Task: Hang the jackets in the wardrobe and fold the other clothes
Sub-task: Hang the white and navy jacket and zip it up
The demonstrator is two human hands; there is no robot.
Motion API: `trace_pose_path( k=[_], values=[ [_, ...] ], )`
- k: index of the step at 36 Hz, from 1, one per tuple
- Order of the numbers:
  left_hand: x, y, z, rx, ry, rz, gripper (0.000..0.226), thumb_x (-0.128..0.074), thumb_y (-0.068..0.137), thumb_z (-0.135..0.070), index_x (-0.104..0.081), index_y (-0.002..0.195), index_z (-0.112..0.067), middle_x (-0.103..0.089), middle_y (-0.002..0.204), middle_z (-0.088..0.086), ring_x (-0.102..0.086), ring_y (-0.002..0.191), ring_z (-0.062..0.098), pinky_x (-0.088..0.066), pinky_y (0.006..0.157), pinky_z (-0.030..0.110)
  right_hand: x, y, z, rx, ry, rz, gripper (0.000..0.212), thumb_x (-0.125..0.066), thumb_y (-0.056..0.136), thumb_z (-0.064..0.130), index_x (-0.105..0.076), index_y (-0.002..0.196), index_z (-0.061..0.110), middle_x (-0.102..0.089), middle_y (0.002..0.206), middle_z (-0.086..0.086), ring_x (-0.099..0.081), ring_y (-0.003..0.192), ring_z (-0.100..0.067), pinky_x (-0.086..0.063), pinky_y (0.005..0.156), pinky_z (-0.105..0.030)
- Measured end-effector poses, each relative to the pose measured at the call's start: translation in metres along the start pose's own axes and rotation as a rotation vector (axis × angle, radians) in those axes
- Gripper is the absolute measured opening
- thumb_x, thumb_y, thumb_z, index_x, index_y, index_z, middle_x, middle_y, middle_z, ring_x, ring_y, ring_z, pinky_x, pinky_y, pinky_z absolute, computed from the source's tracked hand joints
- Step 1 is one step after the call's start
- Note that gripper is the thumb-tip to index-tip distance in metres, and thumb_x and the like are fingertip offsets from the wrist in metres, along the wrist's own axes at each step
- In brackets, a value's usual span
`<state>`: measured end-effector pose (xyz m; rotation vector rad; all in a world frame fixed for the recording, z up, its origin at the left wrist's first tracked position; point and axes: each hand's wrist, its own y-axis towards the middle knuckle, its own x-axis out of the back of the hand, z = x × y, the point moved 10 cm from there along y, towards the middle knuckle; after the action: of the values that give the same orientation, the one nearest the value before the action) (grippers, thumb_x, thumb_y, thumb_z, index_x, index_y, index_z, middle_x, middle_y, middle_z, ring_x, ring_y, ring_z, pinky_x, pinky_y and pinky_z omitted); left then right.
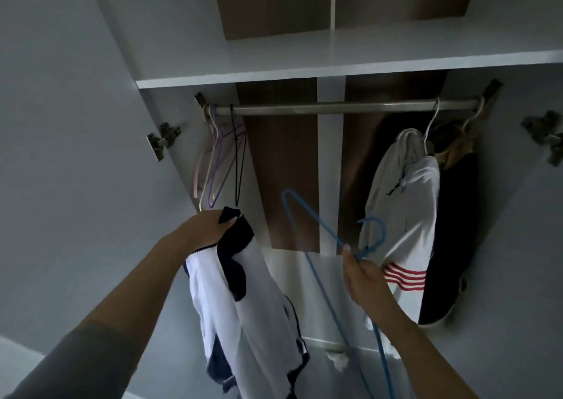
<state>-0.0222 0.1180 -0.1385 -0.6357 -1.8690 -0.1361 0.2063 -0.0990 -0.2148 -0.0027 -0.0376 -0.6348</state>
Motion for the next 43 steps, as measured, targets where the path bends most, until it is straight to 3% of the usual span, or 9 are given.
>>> trace_pose_path(
  k=[4,7,15,20,26,30,35,40,43],
  values=[
    [-0.015,-0.012,0.009,0.102,0.125,0.0,0.045,-0.032,0.101,-0.047,-0.056,0.128,-0.02,-0.063,0.12,0.013,-0.06,0.099,0.026,-0.04,0.079,0.028,-0.009,-0.025,-0.023,-0.003,-0.023,0.265,0.058,-0.05,0.075,0.071,-0.041,0.054,0.018,-0.03,0.052,-0.004,-0.034,0.049,-0.015,-0.031,0.053,-0.019],
    [-0.013,-0.029,0.016,0.169,0.092,-0.085,0.044,-0.031,0.101,-0.047,-0.049,0.138,-0.029,-0.054,0.136,0.013,-0.053,0.119,0.031,-0.039,0.096,0.034,-0.007,-0.044,-0.034,-0.018,-0.008,0.386,0.058,-0.053,0.077,0.073,-0.048,0.063,0.016,-0.035,0.065,-0.008,-0.035,0.065,-0.022,-0.031,0.063,-0.031],
    [-0.017,-0.078,-0.019,0.146,0.108,-0.184,0.049,-0.034,0.096,-0.057,-0.06,0.124,-0.027,-0.064,0.121,0.008,-0.059,0.106,0.027,-0.039,0.082,0.03,-0.015,-0.076,-0.02,0.045,-0.278,0.54,0.063,-0.04,0.088,0.066,-0.032,0.042,0.024,-0.03,0.038,0.01,-0.031,0.038,-0.002,-0.027,0.046,-0.011],
    [-0.025,-0.108,-0.082,-0.034,0.213,-0.202,0.035,-0.038,0.097,-0.055,-0.063,0.101,-0.03,-0.069,0.105,0.007,-0.063,0.097,0.029,-0.038,0.073,0.028,-0.027,-0.076,-0.001,0.294,-0.651,0.397,0.059,-0.036,0.099,0.047,-0.034,0.045,0.026,-0.035,0.038,0.008,-0.042,0.038,-0.007,-0.028,0.042,-0.015],
    [-0.044,-0.121,-0.095,0.004,0.298,-0.128,0.037,-0.041,0.096,-0.048,-0.064,0.112,-0.024,-0.069,0.108,0.004,-0.064,0.1,0.025,-0.04,0.075,0.023,-0.016,-0.069,0.004,0.34,-0.762,0.147,0.053,-0.035,0.1,0.046,-0.054,0.061,0.015,-0.063,0.06,-0.007,-0.046,0.05,-0.011,-0.024,0.044,-0.017],
    [-0.028,-0.112,-0.077,0.085,0.539,-0.064,0.039,-0.038,0.099,-0.043,-0.056,0.128,-0.024,-0.066,0.115,0.008,-0.063,0.096,0.025,-0.044,0.076,0.026,-0.006,-0.07,0.019,0.436,-0.773,0.081,0.055,-0.041,0.101,0.042,-0.057,0.057,0.012,-0.051,0.048,0.0,-0.041,0.043,-0.009,-0.018,0.041,-0.01],
    [-0.028,-0.11,-0.041,0.286,0.477,0.141,0.06,-0.022,0.1,-0.055,-0.056,0.127,-0.013,-0.062,0.122,0.009,-0.058,0.1,0.024,-0.039,0.083,0.029,0.005,-0.09,0.067,0.686,-0.696,-0.145,0.07,-0.022,0.101,0.047,-0.044,0.042,0.019,-0.025,0.037,0.012,-0.019,0.034,-0.002,-0.008,0.036,-0.005],
    [-0.019,-0.1,-0.091,-0.018,0.13,0.048,0.038,-0.041,0.093,-0.056,-0.061,0.099,-0.025,-0.064,0.1,0.003,-0.057,0.081,0.012,-0.039,0.062,0.011,-0.013,-0.09,0.075,0.761,-0.622,-0.062,0.073,-0.019,0.101,0.051,-0.046,0.043,0.017,-0.038,0.033,0.004,-0.019,0.035,-0.001,-0.015,0.038,-0.006],
    [-0.012,-0.104,-0.124,-0.286,0.087,-0.082,0.026,-0.054,0.089,-0.04,-0.067,0.104,-0.023,-0.056,0.098,-0.001,-0.054,0.085,0.004,-0.041,0.076,0.016,-0.043,-0.077,0.063,0.625,-0.628,0.273,0.07,-0.008,0.088,0.072,-0.034,0.049,0.021,-0.035,0.042,0.004,-0.023,0.035,-0.003,-0.017,0.043,-0.009]
  ],
)
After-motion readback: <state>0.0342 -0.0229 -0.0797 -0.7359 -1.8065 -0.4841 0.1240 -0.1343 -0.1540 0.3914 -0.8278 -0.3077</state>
